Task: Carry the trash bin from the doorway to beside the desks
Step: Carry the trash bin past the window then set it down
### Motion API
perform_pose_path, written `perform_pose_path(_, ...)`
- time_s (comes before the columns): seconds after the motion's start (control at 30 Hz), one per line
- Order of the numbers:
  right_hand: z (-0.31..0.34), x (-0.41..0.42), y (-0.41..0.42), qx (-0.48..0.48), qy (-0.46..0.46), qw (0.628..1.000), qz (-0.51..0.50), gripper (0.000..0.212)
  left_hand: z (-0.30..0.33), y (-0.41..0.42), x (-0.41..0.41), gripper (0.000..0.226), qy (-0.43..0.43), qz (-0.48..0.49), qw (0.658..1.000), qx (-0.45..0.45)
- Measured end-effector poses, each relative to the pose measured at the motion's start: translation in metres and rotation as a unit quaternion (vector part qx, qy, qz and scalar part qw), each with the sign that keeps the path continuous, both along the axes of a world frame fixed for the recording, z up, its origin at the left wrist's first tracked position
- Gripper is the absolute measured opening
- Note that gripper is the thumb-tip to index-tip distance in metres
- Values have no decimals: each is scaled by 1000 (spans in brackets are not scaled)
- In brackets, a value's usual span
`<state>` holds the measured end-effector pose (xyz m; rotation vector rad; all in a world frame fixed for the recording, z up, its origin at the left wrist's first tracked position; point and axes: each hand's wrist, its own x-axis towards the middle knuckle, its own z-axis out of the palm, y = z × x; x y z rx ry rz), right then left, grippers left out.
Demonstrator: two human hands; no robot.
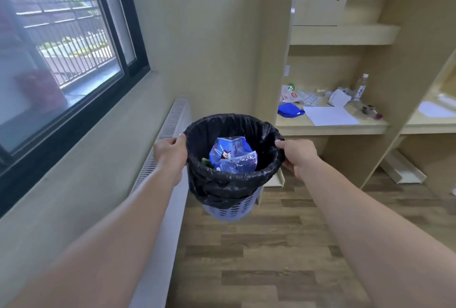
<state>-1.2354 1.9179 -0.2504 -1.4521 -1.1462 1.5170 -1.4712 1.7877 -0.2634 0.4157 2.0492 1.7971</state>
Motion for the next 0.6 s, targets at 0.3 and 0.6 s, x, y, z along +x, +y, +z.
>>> perform_pose_path(0.3, -14, -119, 160, -27, -13, 999, -22, 13, -16, 168, -125, 32, -15, -27, 999, -10)
perform_pose_path(0.6, -69, -200, 312, -54, -12, 998, -14, 11, -60, 314, -205, 31, -66, -34, 997, -36)
